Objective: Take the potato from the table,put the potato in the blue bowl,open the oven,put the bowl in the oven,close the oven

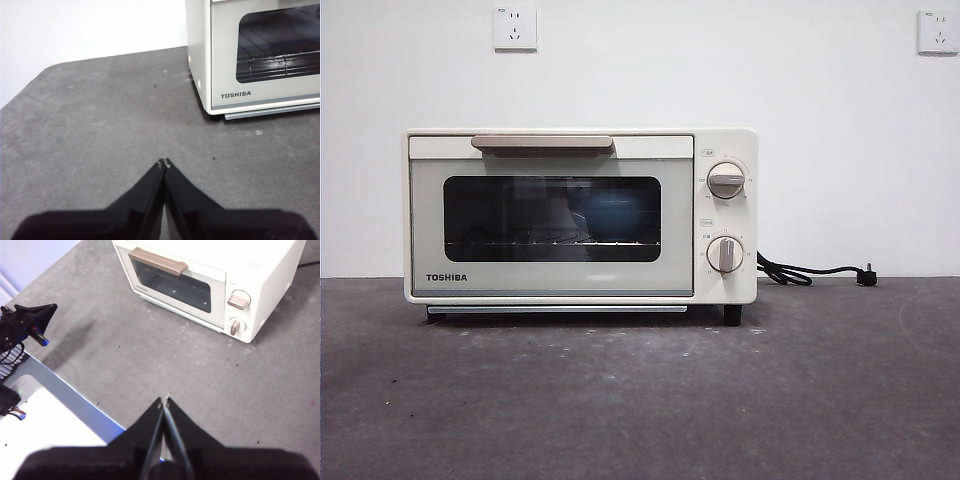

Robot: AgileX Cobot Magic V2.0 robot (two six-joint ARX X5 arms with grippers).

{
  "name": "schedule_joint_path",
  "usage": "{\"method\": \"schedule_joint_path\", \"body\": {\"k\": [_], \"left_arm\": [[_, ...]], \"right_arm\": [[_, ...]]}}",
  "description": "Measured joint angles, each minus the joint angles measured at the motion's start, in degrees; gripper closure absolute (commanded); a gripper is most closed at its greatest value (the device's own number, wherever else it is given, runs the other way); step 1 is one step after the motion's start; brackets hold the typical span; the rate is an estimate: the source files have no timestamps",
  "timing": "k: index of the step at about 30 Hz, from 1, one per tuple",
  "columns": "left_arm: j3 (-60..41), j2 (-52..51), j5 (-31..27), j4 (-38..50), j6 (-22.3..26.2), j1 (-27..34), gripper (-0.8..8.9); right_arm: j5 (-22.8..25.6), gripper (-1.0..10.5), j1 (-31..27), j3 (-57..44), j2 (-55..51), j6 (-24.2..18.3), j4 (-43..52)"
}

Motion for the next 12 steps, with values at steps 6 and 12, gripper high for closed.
{"method": "schedule_joint_path", "body": {"k": [6, 12], "left_arm": [[0.0, 0.0, 0.0, 0.0, 0.0, 0.0, 8.17], [0.0, 0.0, -0.1, 0.0, 0.0, 0.0, 8.17]], "right_arm": [[1.4, 9.4, -1.2, 0.0, -0.3, -1.3, 0.4], [-0.9, 9.4, -13.5, -0.9, -4.2, -5.1, 7.9]]}}
